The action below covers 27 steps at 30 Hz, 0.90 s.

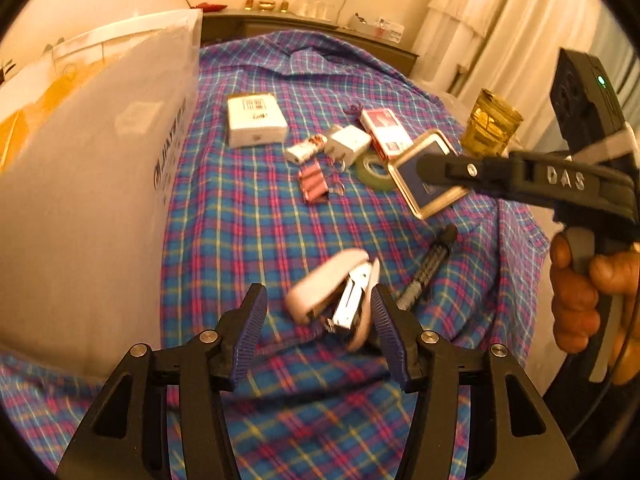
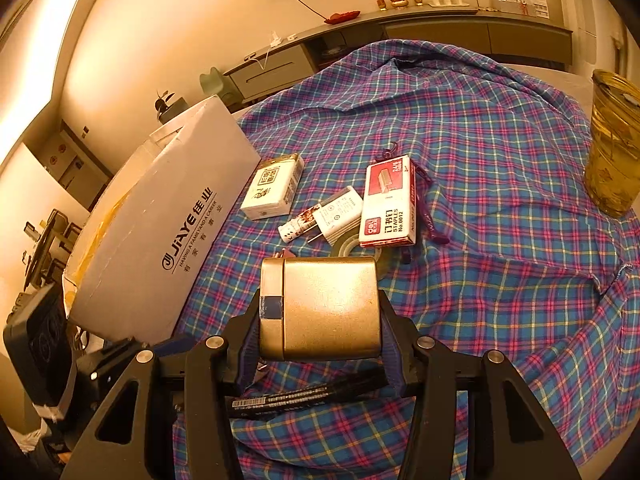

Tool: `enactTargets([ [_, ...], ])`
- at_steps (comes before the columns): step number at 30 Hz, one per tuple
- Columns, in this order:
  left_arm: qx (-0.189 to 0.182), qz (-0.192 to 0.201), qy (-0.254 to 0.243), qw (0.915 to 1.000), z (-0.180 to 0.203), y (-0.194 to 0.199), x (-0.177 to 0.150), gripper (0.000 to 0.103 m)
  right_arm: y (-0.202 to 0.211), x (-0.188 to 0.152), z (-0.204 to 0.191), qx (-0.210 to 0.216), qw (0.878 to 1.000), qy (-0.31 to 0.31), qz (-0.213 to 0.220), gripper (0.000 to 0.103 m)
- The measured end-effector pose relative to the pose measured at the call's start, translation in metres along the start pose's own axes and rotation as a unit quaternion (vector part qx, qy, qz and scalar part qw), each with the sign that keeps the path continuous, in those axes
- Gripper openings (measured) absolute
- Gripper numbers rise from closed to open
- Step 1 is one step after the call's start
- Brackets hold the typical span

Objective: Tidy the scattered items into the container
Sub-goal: 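Close the left gripper on the white stapler, then lift the white stapler off the shirt with the left gripper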

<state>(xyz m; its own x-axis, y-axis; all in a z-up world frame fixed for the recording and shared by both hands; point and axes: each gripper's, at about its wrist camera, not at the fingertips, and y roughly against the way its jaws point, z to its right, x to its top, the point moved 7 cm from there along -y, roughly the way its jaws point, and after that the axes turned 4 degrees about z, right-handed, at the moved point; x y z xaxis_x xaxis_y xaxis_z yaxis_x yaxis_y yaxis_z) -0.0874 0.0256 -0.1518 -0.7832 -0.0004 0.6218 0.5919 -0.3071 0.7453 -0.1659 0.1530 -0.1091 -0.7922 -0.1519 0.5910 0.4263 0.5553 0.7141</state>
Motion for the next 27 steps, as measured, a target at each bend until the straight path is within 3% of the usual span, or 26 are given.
enactTargets([
  [3, -0.001, -0.017, -0.002, 0.9998, 0.005, -0.009, -0.008, 0.057, 0.001, -0.001, -0.001, 0.006, 1.0, -0.001, -0.002, 0.052],
  [9, 0.007, -0.009, -0.004, 0.9999, 0.01, -0.012, -0.004, 0.057, 0.016, 0.003, -0.01, 0.02, 1.0, 0.004, 0.013, 0.052],
  [12, 0.003, -0.002, -0.004, 1.0, 0.012, -0.01, 0.0, 0.051, 0.022, 0.005, -0.014, 0.026, 0.999, 0.005, 0.018, 0.052],
  [22, 0.016, 0.035, -0.067, 0.997, 0.053, 0.005, 0.012, 0.048, 0.038, 0.01, -0.013, 0.028, 0.999, 0.001, 0.037, 0.052],
  [25, 0.004, 0.039, -0.072, 0.9966, 0.06, 0.006, 0.014, 0.049, 0.039, 0.011, -0.009, 0.026, 0.999, -0.005, 0.038, 0.052],
  [27, -0.023, 0.042, -0.081, 0.9956, 0.066, 0.01, 0.014, 0.049, 0.041, 0.011, -0.007, 0.026, 0.999, -0.008, 0.04, 0.052],
])
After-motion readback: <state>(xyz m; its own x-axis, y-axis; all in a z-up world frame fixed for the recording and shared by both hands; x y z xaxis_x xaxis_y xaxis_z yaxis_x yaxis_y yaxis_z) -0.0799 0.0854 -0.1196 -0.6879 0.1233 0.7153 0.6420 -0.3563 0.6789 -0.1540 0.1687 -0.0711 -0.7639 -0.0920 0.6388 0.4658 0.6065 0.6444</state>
